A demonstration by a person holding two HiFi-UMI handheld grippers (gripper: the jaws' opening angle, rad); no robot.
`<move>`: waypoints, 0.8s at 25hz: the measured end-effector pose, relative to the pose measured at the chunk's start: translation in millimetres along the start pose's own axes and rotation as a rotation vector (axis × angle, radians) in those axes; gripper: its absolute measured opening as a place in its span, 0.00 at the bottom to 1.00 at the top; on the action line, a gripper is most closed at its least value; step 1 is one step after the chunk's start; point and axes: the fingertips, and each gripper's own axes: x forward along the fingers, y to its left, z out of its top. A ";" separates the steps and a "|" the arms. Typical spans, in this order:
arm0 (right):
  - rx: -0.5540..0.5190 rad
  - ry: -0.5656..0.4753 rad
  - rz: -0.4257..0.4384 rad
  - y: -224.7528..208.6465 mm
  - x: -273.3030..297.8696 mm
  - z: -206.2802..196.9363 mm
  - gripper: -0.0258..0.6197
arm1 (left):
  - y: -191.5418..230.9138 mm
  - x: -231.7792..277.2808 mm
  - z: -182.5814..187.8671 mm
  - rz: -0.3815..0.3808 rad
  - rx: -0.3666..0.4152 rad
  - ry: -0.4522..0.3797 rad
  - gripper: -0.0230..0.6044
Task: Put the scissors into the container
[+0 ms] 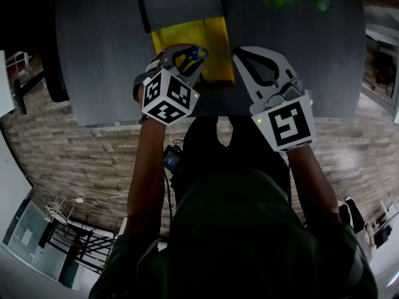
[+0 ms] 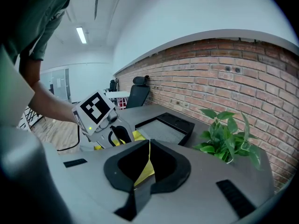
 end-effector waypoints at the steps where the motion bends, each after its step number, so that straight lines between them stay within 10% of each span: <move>1: -0.001 -0.001 -0.001 0.9 -0.5 0.2 0.05 | -3.6 -0.8 0.7 -0.026 -0.011 -0.002 0.31; 8: -0.015 -0.005 -0.006 8.7 -3.8 7.6 0.05 | -16.5 -15.0 -0.2 -0.109 -0.069 -0.014 0.35; 20: -0.048 -0.035 -0.022 25.0 -15.4 34.6 0.05 | -0.7 -65.7 21.0 -0.027 -0.047 -0.089 0.35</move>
